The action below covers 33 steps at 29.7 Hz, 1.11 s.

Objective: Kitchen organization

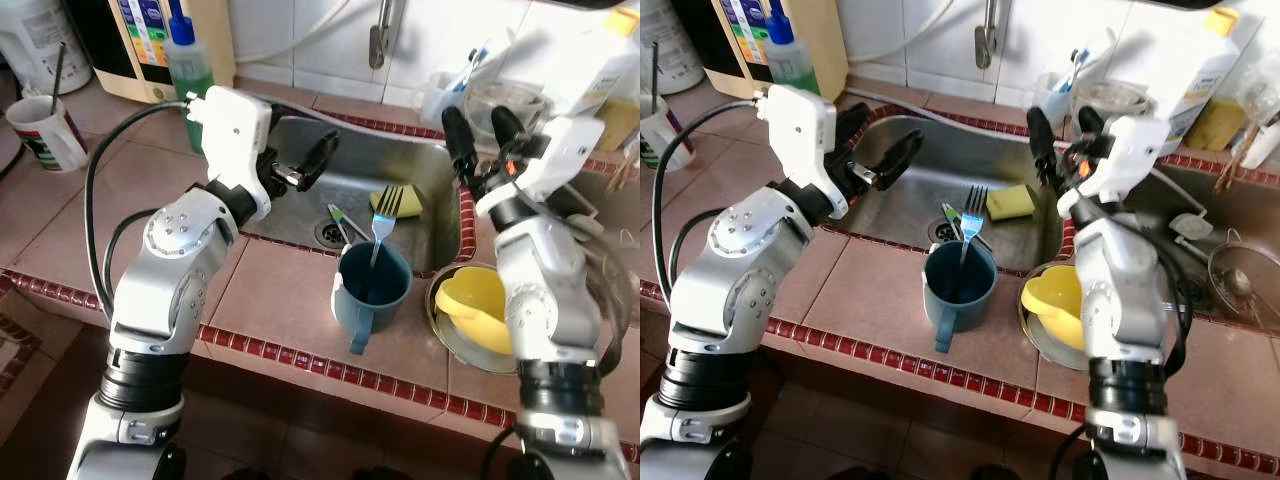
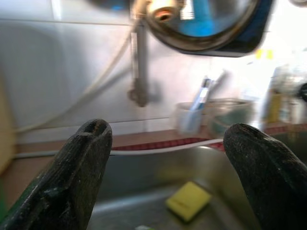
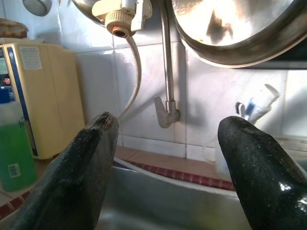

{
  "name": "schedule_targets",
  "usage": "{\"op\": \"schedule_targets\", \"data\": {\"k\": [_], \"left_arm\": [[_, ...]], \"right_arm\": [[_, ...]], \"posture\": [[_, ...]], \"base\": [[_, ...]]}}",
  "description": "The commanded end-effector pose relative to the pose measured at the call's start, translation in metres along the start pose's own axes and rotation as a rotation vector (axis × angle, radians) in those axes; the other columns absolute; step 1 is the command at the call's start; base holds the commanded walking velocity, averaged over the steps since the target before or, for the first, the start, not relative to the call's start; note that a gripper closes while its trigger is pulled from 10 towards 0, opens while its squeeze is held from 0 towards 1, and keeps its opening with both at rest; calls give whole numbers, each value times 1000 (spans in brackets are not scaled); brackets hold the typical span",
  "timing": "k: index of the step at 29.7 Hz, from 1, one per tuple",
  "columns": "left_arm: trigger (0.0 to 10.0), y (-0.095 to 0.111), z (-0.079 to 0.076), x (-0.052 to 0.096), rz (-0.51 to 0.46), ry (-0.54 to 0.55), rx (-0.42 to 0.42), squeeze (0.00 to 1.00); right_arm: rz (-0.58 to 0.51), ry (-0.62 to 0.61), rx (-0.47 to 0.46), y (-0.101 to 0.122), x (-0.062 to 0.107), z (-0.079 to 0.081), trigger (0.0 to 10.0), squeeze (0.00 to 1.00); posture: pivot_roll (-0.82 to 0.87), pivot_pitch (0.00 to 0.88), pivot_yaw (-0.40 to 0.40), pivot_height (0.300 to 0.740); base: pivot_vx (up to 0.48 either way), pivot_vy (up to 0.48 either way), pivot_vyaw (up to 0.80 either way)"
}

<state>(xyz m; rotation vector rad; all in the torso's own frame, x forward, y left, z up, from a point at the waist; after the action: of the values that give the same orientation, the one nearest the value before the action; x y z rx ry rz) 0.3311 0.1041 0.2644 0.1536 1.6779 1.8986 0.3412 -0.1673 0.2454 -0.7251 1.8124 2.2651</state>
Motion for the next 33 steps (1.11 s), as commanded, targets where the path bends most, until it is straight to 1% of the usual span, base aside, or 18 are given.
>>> {"op": "schedule_targets", "data": {"k": [1, 3, 5, 6, 10, 12, 13, 14, 15, 17, 19, 20, 22, 23, 25, 27, 30, 33], "left_arm": [[10000, -3, 1, 3, -2, 28, -18, 0], [10000, -9, 3, 7, 9, 65, -5, 0], [10000, -20, 6, 13, 51, 111, 42, 0], [10000, -28, 6, 18, 75, 140, 56, 0], [10000, -34, 9, 23, 72, 191, 63, 0], [10000, -35, 8, 27, 41, 210, 73, 0], [10000, -36, 8, 27, 41, 211, 77, 0], [10000, -37, 7, 28, 37, 209, 67, 0], [10000, -37, 7, 30, 25, 210, 36, 0], [10000, -37, 6, 30, 23, 215, 30, 0], [10000, -39, 7, 35, -19, 237, 57, 0], [10000, -39, 5, 37, -45, 228, 83, 0], [10000, -44, 1, 41, -58, 224, 114, 0], [10000, -49, -1, 42, -47, 227, 110, 0], [10000, -53, -5, 46, -58, 231, 108, 0], [10000, -66, -9, 51, -14, 254, 106, 0], [10000, -70, -10, 54, -10, 260, 102, 0], [10000, -72, -10, 55, -12, 265, 97, 0]], "right_arm": [[-31, -6, 33, 6, 3, 2, 10000, 0], [-22, -21, 58, 3, 8, 2, 10000, 0], [-16, -51, 83, -1, 16, 0, 10000, 0], [-16, -76, 93, -3, 22, -2, 10000, 0], [-25, -113, 146, -6, 31, -3, 10000, 0], [-23, -136, 164, -11, 39, -3, 10000, 0], [-21, -140, 166, -12, 41, -2, 10000, 0], [-20, -145, 168, -13, 42, -2, 10000, 0], [-25, -151, 185, -15, 45, -2, 10000, 0], [-27, -154, 192, -16, 46, -1, 10000, 0], [-48, -170, 206, -18, 53, 0, 10000, 0], [-44, -171, 226, -21, 55, 1, 10000, 0], [-36, -192, 237, -29, 63, 2, 10000, 0], [-20, -196, 244, -35, 66, 4, 10000, 0], [-6, -172, 280, -43, 71, 10, 10000, 0], [5, -163, 278, -51, 75, 17, 10000, 0], [0, -148, 270, -53, 76, 23, 10000, 0], [-7, -143, 279, -53, 75, 24, 10000, 0]], "posture": [[-174, 47, -34, 732], [-177, 39, -33, 732], [-179, 38, -31, 732], [-179, 39, -32, 732], [-182, 36, -29, 732], [-182, 30, -26, 732], [-182, 30, -26, 732], [-182, 27, -24, 732], [-182, 24, -22, 732], [-182, 24, -22, 732], [-183, 11, -16, 732], [-184, 8, -15, 732], [-185, 2, -13, 732], [-185, 0, -13, 732], [-185, 0, -13, 732], [-184, 0, -13, 732], [-185, 0, -14, 732], [-184, 0, -16, 732]], "base": [[0, 0, 0], [0, 0, 0], [0, 0, 0], [0, 0, 0], [0, 0, 0], [0, 0, 0], [0, 0, 0], [0, 0, 0], [0, 0, 0], [0, 0, 0], [0, 0, 0], [0, 0, 0], [0, 0, 0], [0, 0, 0], [0, 0, 0], [0, 0, 0], [0, 0, 0], [0, 0, 0]]}}
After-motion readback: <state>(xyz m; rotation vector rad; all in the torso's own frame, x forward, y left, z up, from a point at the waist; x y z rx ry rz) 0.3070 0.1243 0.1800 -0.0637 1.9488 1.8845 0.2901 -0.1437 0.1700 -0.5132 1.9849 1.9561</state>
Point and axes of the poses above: a point about 5 cm out from each wrist's last joint towards the gripper, its own x axis pointing back from the gripper into the wrist, its own y axis along the axis of the wrist's last joint, z = x × y, the point moved 1 cm from there along -x, pointing out of the wrist towards the gripper, and after that the axes turned 5 degrees about -x, right-handed, at the moved point
